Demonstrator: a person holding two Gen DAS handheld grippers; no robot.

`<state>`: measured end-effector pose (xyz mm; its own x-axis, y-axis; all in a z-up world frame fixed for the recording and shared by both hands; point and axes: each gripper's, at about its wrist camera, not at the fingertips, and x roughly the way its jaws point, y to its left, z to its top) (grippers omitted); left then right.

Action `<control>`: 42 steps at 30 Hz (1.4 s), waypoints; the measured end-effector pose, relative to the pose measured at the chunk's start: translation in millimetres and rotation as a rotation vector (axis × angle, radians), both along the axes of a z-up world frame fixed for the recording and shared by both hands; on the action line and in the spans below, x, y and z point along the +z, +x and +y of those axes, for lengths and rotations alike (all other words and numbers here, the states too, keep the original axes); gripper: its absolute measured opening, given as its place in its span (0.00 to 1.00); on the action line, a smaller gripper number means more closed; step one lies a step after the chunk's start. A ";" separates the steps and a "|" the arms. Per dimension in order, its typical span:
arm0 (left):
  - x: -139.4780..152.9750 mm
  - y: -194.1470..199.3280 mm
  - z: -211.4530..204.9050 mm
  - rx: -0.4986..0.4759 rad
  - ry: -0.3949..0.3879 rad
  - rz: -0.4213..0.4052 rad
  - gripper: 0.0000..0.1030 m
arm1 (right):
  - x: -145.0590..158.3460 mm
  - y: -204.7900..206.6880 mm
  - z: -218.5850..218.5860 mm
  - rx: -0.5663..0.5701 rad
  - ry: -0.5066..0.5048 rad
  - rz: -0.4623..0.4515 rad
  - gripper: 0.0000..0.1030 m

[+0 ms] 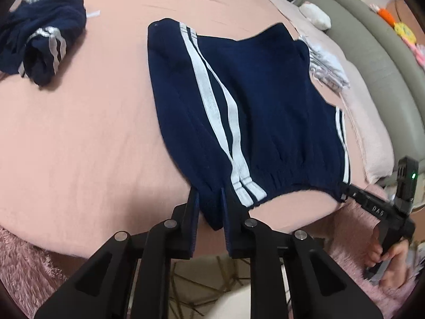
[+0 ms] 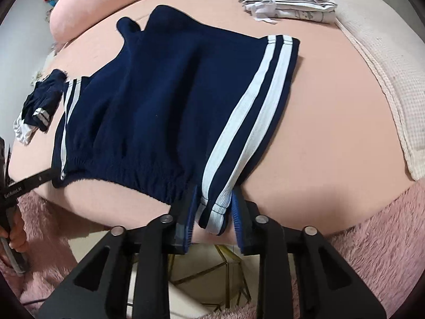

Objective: Fold clothes

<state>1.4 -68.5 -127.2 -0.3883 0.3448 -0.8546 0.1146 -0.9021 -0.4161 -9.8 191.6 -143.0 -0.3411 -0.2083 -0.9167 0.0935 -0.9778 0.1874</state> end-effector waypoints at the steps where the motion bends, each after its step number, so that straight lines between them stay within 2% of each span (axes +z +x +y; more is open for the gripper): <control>1: 4.4 -3.4 -6.5 0.011 0.005 0.017 0.19 | 3.5 0.0 1.9 -0.015 -0.014 0.005 0.26; 3: 13.5 -11.6 -20.2 0.035 -0.001 0.050 0.19 | 17.4 2.1 7.7 -0.053 -0.037 0.047 0.26; 6: 21.1 -35.4 -47.7 0.055 -0.065 0.083 0.22 | 47.9 0.8 9.5 -0.059 -0.048 0.159 0.27; 8: 16.5 -56.2 -62.1 0.065 -0.063 0.092 0.40 | 63.5 -13.8 -0.9 0.003 -0.049 0.216 0.31; 13: 6.0 -102.6 -70.1 0.049 -0.034 0.123 0.43 | 82.9 -80.4 -47.5 0.200 0.014 0.285 0.31; 17: -6.3 -121.0 -77.0 0.060 0.013 0.111 0.43 | 67.6 -129.9 -109.5 0.367 0.049 0.278 0.34; 19: -11.2 -124.7 -74.2 0.059 0.045 0.124 0.43 | 52.4 -147.7 -133.1 0.419 0.082 0.252 0.35; 20: -13.2 -124.1 -73.1 0.054 0.036 0.129 0.43 | 46.5 -153.0 -141.5 0.430 0.103 0.236 0.35; 21: -14.4 -125.2 -70.0 0.048 -0.010 0.128 0.43 | 39.2 -160.0 -149.8 0.439 0.119 0.215 0.35; 23: -17.0 -129.4 -61.4 0.017 -0.156 0.107 0.42 | 20.1 -178.6 -164.4 0.449 0.133 0.165 0.35; 27: -14.7 -131.8 -57.7 0.010 -0.345 0.087 0.42 | -9.2 -202.0 -171.6 0.432 0.166 0.126 0.35; 28: -14.0 -131.4 -60.4 0.028 -0.357 0.079 0.42 | -14.5 -205.9 -170.8 0.426 0.175 0.129 0.35; 29: -13.1 -130.8 -64.0 0.050 -0.352 0.075 0.42 | -18.5 -209.6 -169.4 0.419 0.183 0.136 0.35; 31: -9.2 -127.9 -68.1 0.066 -0.279 0.087 0.42 | -19.9 -214.2 -163.9 0.396 0.168 0.146 0.35; 36: -5.0 -123.2 -70.6 0.062 -0.050 0.104 0.42 | 9.7 -198.5 -138.1 0.325 0.007 0.208 0.36; 37: -9.1 -125.0 -65.0 0.051 -0.069 0.093 0.42 | 13.1 -193.6 -135.6 0.330 0.010 0.213 0.42; 38: -13.4 -127.6 -58.4 0.039 -0.114 0.080 0.37 | 13.2 -190.6 -134.8 0.337 0.032 0.211 0.47; 40: -15.6 -131.1 -46.9 0.026 -0.233 0.078 0.23 | 6.9 -189.7 -137.7 0.359 0.083 0.194 0.47; 42: -14.0 -132.3 -46.8 0.046 -0.306 0.049 0.15 | -4.1 -191.2 -142.4 0.392 0.123 0.173 0.47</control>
<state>-130.9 -115.3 -141.2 -0.4411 0.0559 -0.8957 0.1448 -0.9806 -0.1325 -201.0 49.2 -147.1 -0.4091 -0.2454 -0.8789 0.4812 -0.8764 0.0207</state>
